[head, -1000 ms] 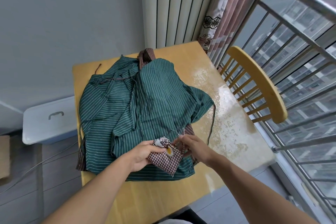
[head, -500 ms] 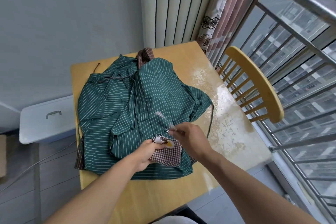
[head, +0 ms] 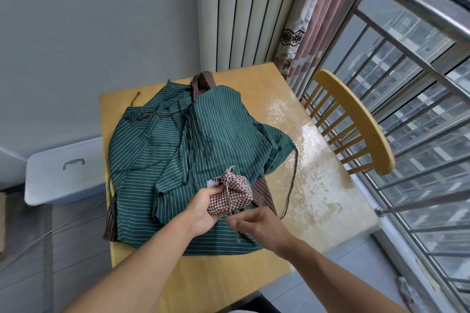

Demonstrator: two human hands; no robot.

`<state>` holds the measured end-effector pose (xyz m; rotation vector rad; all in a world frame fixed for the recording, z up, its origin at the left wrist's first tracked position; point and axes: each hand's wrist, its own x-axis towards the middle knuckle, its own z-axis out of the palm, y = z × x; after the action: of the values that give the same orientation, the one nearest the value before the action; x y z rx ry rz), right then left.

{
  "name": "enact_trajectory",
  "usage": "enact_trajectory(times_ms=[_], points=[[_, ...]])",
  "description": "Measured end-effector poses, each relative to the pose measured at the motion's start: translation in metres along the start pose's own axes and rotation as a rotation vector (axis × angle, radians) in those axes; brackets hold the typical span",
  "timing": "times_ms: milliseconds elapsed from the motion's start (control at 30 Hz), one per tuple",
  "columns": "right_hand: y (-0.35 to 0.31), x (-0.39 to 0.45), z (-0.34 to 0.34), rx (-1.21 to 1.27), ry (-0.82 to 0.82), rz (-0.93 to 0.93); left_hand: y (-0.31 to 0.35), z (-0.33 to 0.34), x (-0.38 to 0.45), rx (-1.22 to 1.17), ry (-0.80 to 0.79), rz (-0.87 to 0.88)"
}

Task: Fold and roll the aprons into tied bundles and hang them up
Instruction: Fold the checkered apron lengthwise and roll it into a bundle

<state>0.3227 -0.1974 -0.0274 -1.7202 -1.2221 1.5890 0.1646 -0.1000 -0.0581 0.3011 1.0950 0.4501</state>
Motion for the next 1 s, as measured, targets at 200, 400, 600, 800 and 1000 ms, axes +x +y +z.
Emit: enact_trajectory(times_ms=[200,400,600,800,1000], points=[[0.008,0.006,-0.024,0.207,-0.115,0.092,0.001,0.003,-0.013,0.138,-0.144,-0.053],[0.007,0.015,-0.04,0.279,-0.148,0.151,0.007,-0.004,-0.017,0.248,-0.202,-0.098],[0.005,0.028,-0.044,0.463,-0.037,0.256,0.007,-0.01,-0.017,0.379,-0.266,-0.132],[-0.004,0.034,-0.041,0.177,0.023,0.157,0.005,-0.015,-0.01,0.404,-0.215,-0.155],[-0.014,0.033,-0.042,0.229,-0.083,0.229,0.002,-0.014,-0.01,0.464,-0.154,-0.107]])
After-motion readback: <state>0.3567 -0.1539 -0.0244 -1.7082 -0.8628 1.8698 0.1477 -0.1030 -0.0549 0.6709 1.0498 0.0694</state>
